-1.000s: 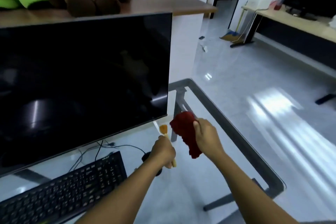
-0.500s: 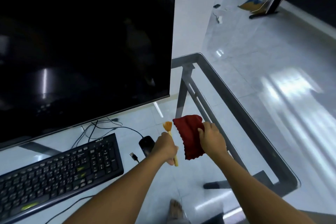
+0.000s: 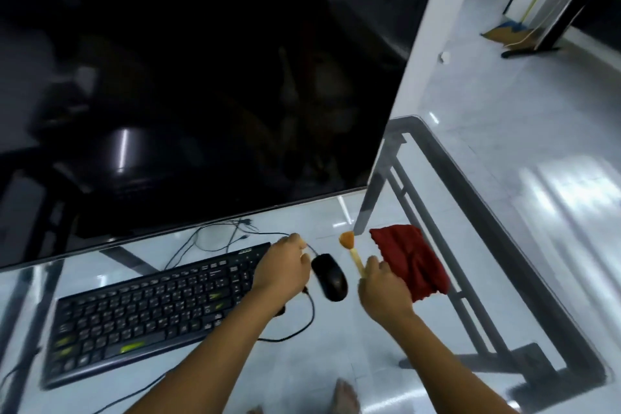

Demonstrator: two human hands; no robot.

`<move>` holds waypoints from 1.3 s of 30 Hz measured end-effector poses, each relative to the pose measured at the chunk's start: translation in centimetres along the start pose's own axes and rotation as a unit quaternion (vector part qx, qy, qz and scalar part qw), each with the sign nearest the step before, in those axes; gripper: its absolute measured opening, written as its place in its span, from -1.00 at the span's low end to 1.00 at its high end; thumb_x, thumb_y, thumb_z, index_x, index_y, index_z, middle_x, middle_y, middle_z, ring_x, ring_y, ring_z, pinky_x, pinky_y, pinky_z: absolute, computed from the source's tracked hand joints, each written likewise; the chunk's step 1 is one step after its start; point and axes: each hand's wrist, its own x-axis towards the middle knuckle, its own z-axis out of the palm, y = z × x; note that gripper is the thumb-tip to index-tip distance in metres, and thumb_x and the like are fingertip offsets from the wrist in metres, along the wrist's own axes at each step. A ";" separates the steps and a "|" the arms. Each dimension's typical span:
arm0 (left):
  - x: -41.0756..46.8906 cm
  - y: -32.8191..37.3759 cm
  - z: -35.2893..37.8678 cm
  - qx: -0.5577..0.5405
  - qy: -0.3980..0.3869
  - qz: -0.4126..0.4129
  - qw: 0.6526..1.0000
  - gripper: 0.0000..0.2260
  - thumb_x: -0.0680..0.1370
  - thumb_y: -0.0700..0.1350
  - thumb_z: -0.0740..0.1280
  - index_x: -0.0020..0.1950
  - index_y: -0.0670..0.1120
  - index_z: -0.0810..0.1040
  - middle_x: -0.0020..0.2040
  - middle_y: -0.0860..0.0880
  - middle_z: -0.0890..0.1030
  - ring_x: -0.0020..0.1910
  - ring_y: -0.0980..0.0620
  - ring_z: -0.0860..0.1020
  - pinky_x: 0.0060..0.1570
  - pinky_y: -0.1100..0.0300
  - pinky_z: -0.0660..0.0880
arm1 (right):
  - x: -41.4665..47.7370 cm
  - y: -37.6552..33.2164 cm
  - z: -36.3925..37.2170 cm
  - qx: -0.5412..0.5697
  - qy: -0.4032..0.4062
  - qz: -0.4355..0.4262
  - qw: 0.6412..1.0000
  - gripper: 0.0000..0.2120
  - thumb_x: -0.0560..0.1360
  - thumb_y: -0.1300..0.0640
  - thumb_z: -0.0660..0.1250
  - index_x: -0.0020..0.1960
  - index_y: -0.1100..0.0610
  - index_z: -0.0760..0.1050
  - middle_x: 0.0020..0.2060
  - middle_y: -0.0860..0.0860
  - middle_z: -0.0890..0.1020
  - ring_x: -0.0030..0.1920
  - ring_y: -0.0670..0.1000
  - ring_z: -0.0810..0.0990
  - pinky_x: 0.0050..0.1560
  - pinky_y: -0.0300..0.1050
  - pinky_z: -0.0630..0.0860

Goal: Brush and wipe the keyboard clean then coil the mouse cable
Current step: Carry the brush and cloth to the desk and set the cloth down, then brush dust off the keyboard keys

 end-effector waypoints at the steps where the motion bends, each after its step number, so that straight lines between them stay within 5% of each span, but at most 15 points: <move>1: -0.5 -1.6 -0.8 -0.011 0.016 -0.001 1.000 -0.78 0.61 -0.06 0.19 0.22 -0.06 0.48 0.16 0.00 0.56 0.08 -0.02 0.54 0.00 0.07 0.53 | 0.1 -0.4 0.1 -0.007 0.010 0.004 1.000 -0.69 0.62 0.06 0.05 0.27 0.20 0.33 0.13 0.12 0.52 0.03 0.15 0.62 -0.19 -0.11 0.38; 3: -1.6 -5.0 -2.3 -0.031 0.049 -0.003 0.998 -0.81 0.60 -0.08 0.23 0.19 -0.07 0.50 0.14 -0.01 0.56 0.08 0.00 0.54 0.02 0.05 0.55 | 0.1 -1.9 -0.6 0.018 0.030 0.001 0.999 -0.60 0.60 0.07 -0.11 0.23 0.23 0.37 0.14 0.14 0.52 0.04 0.16 0.59 -0.19 -0.12 0.33; 7: -4.1 -12.0 -5.3 -0.058 0.118 -0.004 0.991 -0.77 0.57 -0.12 0.30 0.22 -0.08 0.51 0.14 -0.03 0.54 0.13 -0.01 0.50 0.13 0.06 0.51 | -0.1 -7.5 -4.3 0.184 0.062 -0.053 0.980 -0.78 0.57 0.25 0.22 0.19 0.27 0.49 0.07 0.22 0.53 -0.07 0.21 0.57 -0.15 -0.13 0.38; 11: -7.3 -19.5 -8.3 -0.036 0.184 -0.009 0.982 -0.70 0.53 -0.19 0.36 0.26 -0.17 0.50 0.19 -0.10 0.53 0.21 -0.12 0.46 0.26 -0.05 0.41 | -1.9 -14.7 -7.2 0.353 0.086 -0.080 0.928 -0.84 0.48 0.20 0.45 0.05 0.14 0.57 -0.09 0.04 0.63 -0.19 -0.03 0.57 -0.22 -0.46 0.43; 15: -9.7 -26.4 -10.3 -0.070 0.228 -0.077 0.968 -0.62 0.53 -0.20 0.36 0.34 -0.22 0.42 0.33 -0.15 0.46 0.33 -0.21 0.39 0.35 -0.23 0.29 | -3.9 -21.9 -7.4 0.510 0.028 -0.064 0.858 -0.90 0.48 0.12 0.46 -0.14 0.11 0.57 -0.21 0.02 0.66 -0.20 -0.03 0.61 -0.09 -0.06 0.58; 18: -10.7 -30.3 -11.0 -0.114 0.237 -0.128 0.956 -0.56 0.59 -0.15 0.30 0.44 -0.24 0.33 0.44 -0.19 0.36 0.44 -0.21 0.28 0.43 -0.19 0.19 | -4.7 -26.4 -5.5 0.511 0.004 -0.089 0.855 -0.89 0.60 0.04 0.29 -0.05 0.07 0.46 -0.22 0.04 0.67 -0.20 0.03 0.68 -0.11 0.07 0.63; 20: -11.1 -32.0 -11.1 -0.146 0.233 -0.142 0.951 -0.54 0.63 -0.09 0.22 0.50 -0.19 0.25 0.51 -0.14 0.28 0.50 -0.14 0.20 0.49 -0.10 0.11 | -5.3 -28.9 -4.2 0.531 -0.020 -0.106 0.841 -0.89 0.65 0.08 0.18 0.01 0.11 0.36 -0.15 0.08 0.68 -0.21 0.02 0.70 -0.19 -0.06 0.65; 26: -12.4 -34.5 -10.0 -0.171 0.185 -0.121 0.960 -0.54 0.67 0.02 0.05 0.57 -0.05 0.15 0.54 0.11 0.13 0.55 0.08 0.07 0.48 0.22 -0.11 | -6.5 -32.8 -0.4 0.403 -0.146 -0.186 0.884 -0.92 0.60 0.25 0.27 0.02 0.13 0.52 -0.15 0.02 0.68 -0.16 -0.07 0.68 -0.07 -0.18 0.62; 31: -13.3 -36.4 -8.0 -0.196 0.197 -0.075 0.958 -0.42 0.60 0.26 -0.08 0.57 0.04 0.13 0.50 0.30 0.08 0.53 0.23 0.05 0.42 0.44 -0.14 | -6.2 -33.1 -0.2 0.362 0.026 -0.220 0.905 -0.93 0.54 0.30 0.34 -0.08 0.17 0.57 -0.17 -0.12 0.62 -0.24 -0.23 0.58 -0.20 -0.44 0.43; 34: -13.7 -36.9 -7.7 -0.193 0.214 -0.056 0.956 -0.45 0.61 0.21 -0.07 0.56 0.02 0.17 0.49 0.31 0.11 0.51 0.28 0.07 0.46 0.39 -0.08 | -7.0 -33.8 0.8 0.325 -0.116 -0.262 0.901 -0.90 0.55 0.30 0.32 -0.07 0.13 0.53 -0.21 -0.05 0.73 -0.21 -0.07 0.67 -0.15 -0.20 0.60; 37: -14.1 -37.1 -7.1 -0.177 0.215 -0.044 0.960 -0.48 0.64 0.18 -0.07 0.57 0.03 0.14 0.55 0.22 0.13 0.53 0.19 0.08 0.52 0.20 -0.02 | -6.2 -34.3 1.2 0.354 0.008 -0.231 0.906 -0.86 0.54 0.27 0.35 -0.10 0.04 0.54 -0.18 -0.07 0.68 -0.18 0.00 0.65 -0.14 -0.12 0.59; 39: -14.1 -37.1 -6.9 -0.172 0.213 -0.039 0.961 -0.47 0.64 0.18 -0.06 0.58 0.02 0.11 0.56 0.19 0.12 0.54 0.17 0.07 0.53 0.12 0.02 | -6.2 -34.4 1.0 0.396 0.016 -0.208 0.894 -0.90 0.54 0.29 0.34 -0.09 0.11 0.54 -0.19 0.00 0.69 -0.17 0.02 0.66 -0.15 -0.14 0.60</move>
